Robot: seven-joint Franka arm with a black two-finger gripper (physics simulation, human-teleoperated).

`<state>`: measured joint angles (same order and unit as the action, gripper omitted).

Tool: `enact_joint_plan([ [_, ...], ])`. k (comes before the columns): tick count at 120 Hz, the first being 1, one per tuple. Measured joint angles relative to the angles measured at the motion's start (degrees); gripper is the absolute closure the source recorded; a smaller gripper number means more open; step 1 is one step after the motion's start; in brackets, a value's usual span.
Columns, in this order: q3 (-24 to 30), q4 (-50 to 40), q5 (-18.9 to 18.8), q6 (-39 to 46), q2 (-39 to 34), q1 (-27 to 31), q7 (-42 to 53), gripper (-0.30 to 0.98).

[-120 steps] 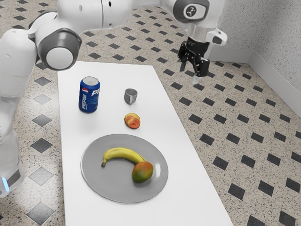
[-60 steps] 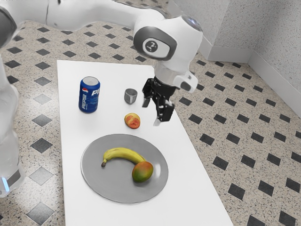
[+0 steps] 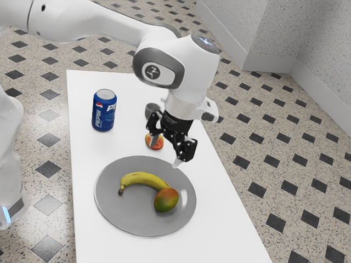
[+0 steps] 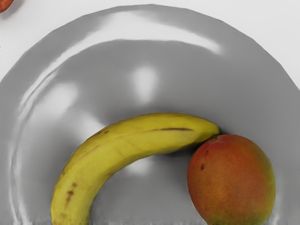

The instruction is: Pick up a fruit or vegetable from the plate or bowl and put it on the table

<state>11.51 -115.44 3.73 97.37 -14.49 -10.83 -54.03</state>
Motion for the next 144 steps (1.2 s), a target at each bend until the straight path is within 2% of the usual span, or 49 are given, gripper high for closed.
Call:
enact_joint_plan([
  [34, -0.13, -2.89, 0.54, 1.64, -1.61, -0.12, -8.97, 0.00],
  [74, -0.08, -6.02, -0.56, 6.24, -1.71, -4.44, -15.11, 0.00],
  [105, 1.02, -4.44, -2.09, 9.08, 1.74, -6.32, -17.98, 0.00],
  [124, 0.99, -0.41, -2.21, 9.50, 6.21, -6.40, -19.20, 0.00],
  [144, 0.58, -0.50, -2.08, 9.90, 8.34, -6.20, -20.17, 0.00],
])
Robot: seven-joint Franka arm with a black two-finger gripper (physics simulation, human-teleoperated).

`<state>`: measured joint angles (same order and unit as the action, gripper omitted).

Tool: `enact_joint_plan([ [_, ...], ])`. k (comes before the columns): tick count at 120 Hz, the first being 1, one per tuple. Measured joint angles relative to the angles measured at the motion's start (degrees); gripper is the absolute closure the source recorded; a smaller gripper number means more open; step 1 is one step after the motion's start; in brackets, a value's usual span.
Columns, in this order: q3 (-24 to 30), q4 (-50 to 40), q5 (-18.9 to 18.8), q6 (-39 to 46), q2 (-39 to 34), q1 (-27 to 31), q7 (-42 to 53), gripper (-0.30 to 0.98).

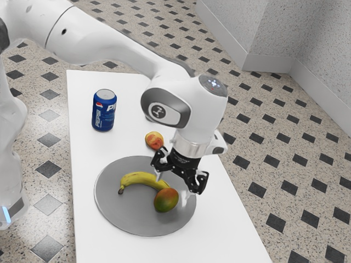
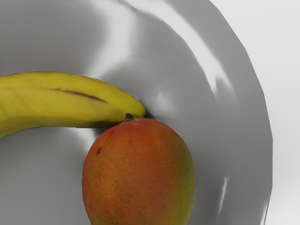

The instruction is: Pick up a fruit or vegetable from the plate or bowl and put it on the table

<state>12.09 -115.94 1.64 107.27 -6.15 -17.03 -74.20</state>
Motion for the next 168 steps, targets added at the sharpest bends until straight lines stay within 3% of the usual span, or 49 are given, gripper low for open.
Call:
enact_joint_plan([
  [168, -0.84, -6.07, 0.14, 6.07, 2.58, 0.03, -2.80, 0.00],
])
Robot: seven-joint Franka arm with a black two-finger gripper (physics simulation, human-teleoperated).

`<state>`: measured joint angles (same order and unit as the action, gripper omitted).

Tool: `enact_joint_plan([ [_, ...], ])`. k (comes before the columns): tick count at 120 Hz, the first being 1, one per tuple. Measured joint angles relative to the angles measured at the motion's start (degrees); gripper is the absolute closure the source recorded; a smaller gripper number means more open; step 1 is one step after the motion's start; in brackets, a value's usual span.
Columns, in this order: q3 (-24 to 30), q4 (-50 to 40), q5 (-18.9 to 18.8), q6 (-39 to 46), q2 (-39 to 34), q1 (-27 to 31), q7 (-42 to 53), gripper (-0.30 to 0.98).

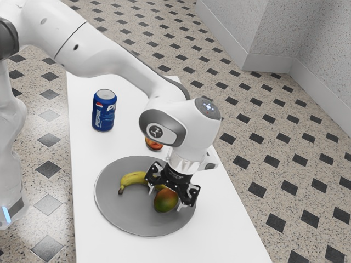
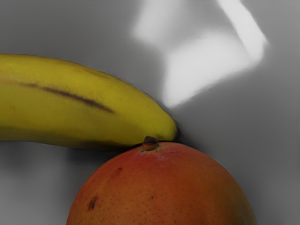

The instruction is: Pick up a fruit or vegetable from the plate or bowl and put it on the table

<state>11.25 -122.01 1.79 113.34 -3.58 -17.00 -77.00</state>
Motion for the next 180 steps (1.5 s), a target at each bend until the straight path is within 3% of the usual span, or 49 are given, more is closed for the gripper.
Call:
enact_joint_plan([
  [33, 0.00, -0.95, -0.06, 0.77, 0.00, 0.00, -0.04, 0.08],
  [55, 0.00, -1.12, -0.21, 1.00, -0.41, -0.01, -0.11, 0.46],
  [68, 0.44, -0.55, -0.18, -0.31, -1.50, -0.13, -0.47, 0.41],
  [82, 6.75, 8.53, -0.03, -4.01, -1.09, -1.51, -1.39, 0.40],
  [100, 13.32, 25.04, -0.30, -8.78, 9.94, -7.29, -2.17, 0.40],
  [120, 13.53, 38.36, -1.86, -13.15, 21.71, -2.77, -2.28, 0.40],
  [142, 13.47, 41.03, -3.32, -15.65, 24.89, -3.99, -2.29, 0.40],
  [153, 13.03, 39.73, -3.00, -13.65, 26.53, -4.04, -2.18, 0.20],
  [168, 12.85, 39.23, -3.08, -12.77, 25.25, -3.84, -2.06, 0.08],
  [173, 16.21, 42.64, -5.91, -14.40, 24.42, -3.49, -2.03, 0.06],
  [180, 23.37, 49.14, -13.06, -18.85, 22.82, -3.30, -2.01, 0.04],
])
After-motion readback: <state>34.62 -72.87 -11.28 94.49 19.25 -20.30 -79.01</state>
